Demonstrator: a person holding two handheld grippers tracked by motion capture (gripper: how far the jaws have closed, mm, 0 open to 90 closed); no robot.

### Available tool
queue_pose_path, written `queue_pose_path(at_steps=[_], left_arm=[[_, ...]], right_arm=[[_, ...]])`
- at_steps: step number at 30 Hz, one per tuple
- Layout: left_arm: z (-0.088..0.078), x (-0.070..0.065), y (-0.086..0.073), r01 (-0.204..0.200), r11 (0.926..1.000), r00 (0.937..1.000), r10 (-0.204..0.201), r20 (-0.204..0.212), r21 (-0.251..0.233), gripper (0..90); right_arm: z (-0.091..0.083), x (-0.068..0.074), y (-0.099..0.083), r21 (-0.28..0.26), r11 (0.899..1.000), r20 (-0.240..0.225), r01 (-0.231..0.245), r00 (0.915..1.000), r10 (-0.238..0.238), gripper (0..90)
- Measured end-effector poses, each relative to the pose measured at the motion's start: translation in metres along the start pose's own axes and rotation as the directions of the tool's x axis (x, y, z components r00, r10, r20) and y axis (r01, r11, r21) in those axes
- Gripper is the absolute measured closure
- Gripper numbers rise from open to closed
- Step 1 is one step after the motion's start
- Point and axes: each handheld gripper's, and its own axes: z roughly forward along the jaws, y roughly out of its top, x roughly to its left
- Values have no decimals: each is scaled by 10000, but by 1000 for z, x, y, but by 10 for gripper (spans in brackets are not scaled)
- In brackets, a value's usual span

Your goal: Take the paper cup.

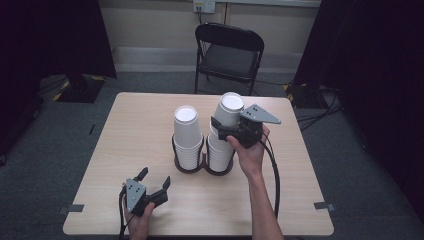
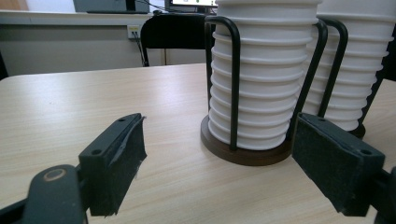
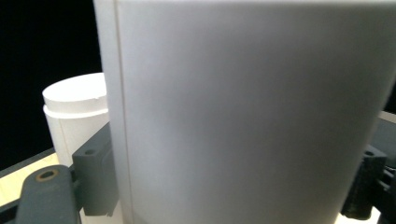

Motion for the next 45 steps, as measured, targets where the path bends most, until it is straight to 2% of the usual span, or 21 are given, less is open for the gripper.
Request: queue_pose_path(at_steps=[9,14,23,25,27,29,31,34,38,42,43,44,45], left_arm=[[0,-2,0,-90,9999,9999,89,-107,-80,169],[-1,-4,0,-224,9997,9995,222,-211,-69,161],[0,-5,0,-370,9993,9992,370,-180,23,159],[0,-5,0,-412,9992,9990,412,-148,12,159],[0,-5,0,-431,9991,9989,431,-161,10,159],[-1,-5,0,-480,9988,9988,480,72,-47,157],[-1,-5,0,-503,9987,9986,504,131,-52,156],[1,-5,1,-431,9989,9989,428,169,162,156],[5,-5,2,-451,9978,9987,438,275,496,157],[5,-5,2,-396,9978,9989,383,262,535,155],[6,-4,2,-365,9978,9991,352,246,555,155],[6,-4,2,-365,9978,9991,352,246,555,156],[6,-4,2,-242,9981,9993,225,307,565,156]], right_arm=[[-5,-1,10,-431,9990,-48,-65,10000,63,147],[-10,0,13,-621,9980,-230,-81,9997,67,147],[-18,-1,20,-890,9956,-244,-284,9994,263,149],[-23,-2,24,-1061,9931,-326,-503,9984,471,150],[-26,-4,25,-1121,9924,-227,-509,9986,487,151],[-31,-5,25,-1144,9911,-218,-678,9976,657,151],[-33,-6,25,-1150,9910,-196,-690,9975,672,151],[-46,-11,23,-1216,9877,-163,-982,9952,969,151],[-58,-15,19,-1246,9863,-64,-1079,9941,1080,151],[-68,-17,15,-1249,9859,54,-1112,9936,1127,152],[-74,-18,13,-1172,9867,258,-1129,9928,1167,154],[-76,-19,11,-1217,9856,273,-1175,9922,1216,154],[-76,-19,11,-1217,9856,273,-1175,9922,1216,154]])
